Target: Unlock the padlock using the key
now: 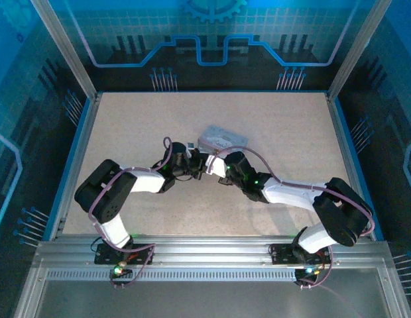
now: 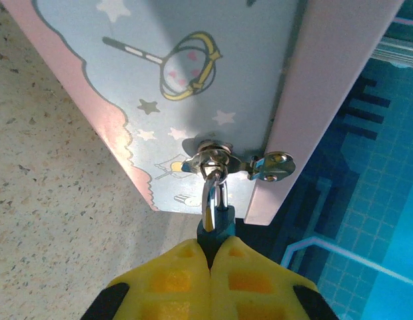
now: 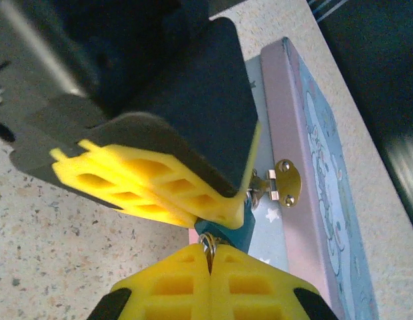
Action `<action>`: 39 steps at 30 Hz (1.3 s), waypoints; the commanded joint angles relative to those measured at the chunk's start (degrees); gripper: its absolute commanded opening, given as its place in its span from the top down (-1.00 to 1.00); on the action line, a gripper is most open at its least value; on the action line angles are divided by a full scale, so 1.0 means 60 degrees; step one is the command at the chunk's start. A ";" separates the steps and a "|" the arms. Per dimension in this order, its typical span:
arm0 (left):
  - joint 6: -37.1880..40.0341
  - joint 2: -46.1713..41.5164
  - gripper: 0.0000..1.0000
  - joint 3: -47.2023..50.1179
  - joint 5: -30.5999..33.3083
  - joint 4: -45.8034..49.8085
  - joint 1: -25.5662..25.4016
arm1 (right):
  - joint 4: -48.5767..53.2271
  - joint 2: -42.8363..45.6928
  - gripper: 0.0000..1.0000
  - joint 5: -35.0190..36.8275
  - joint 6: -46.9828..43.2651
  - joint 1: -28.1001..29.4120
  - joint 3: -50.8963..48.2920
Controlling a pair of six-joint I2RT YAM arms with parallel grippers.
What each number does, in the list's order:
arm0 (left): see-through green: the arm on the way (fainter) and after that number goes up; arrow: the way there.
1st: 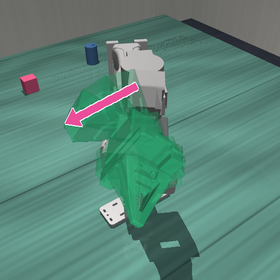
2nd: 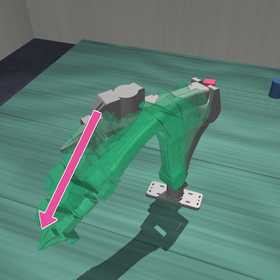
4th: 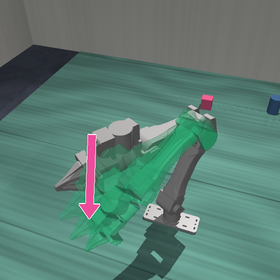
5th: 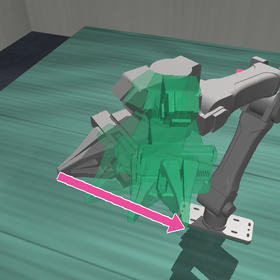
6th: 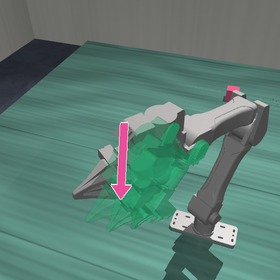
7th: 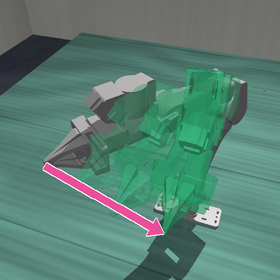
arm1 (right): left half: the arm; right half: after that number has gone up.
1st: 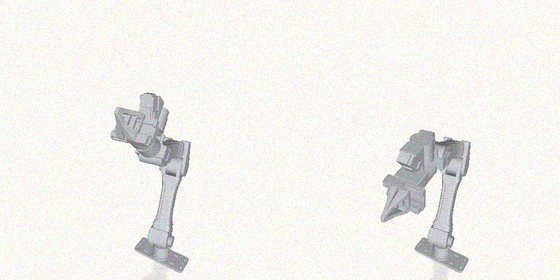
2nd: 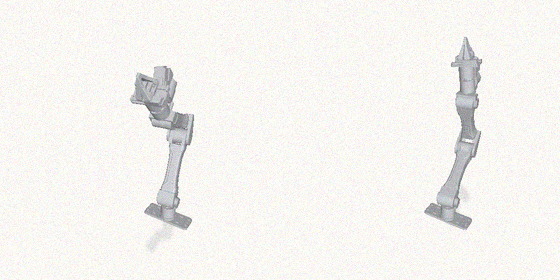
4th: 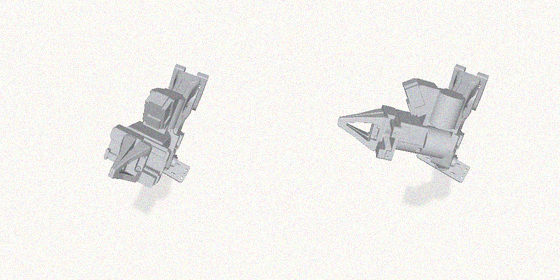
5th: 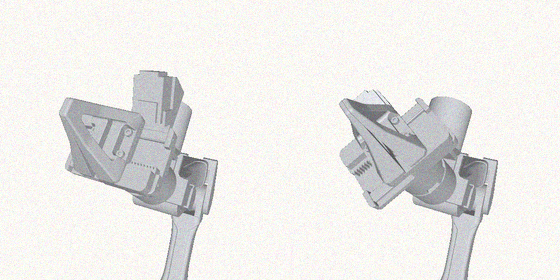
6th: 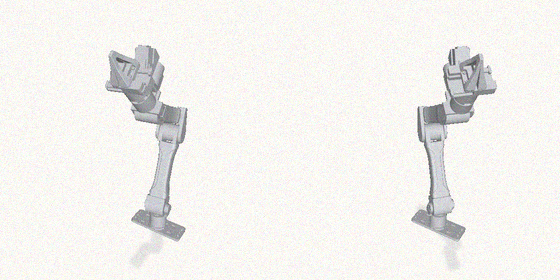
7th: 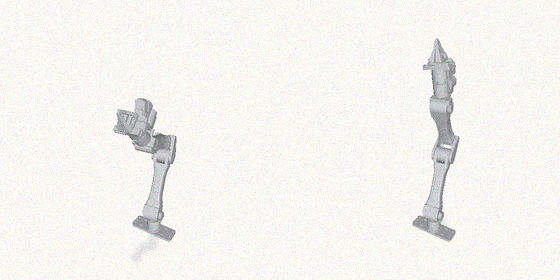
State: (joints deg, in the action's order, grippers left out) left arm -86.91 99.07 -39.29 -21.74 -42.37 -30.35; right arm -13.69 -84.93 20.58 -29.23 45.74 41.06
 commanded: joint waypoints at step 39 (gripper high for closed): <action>0.5392 -0.2169 -0.32 -0.0612 0.0477 0.5863 0.2048 | -0.2273 0.0487 1.00 -0.3692 0.8472 -0.1661 -0.2720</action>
State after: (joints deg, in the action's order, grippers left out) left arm -65.39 87.72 -38.89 -20.78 -19.18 -19.68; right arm -26.92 -82.59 3.22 14.61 38.11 26.39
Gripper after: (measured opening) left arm 0.645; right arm 0.041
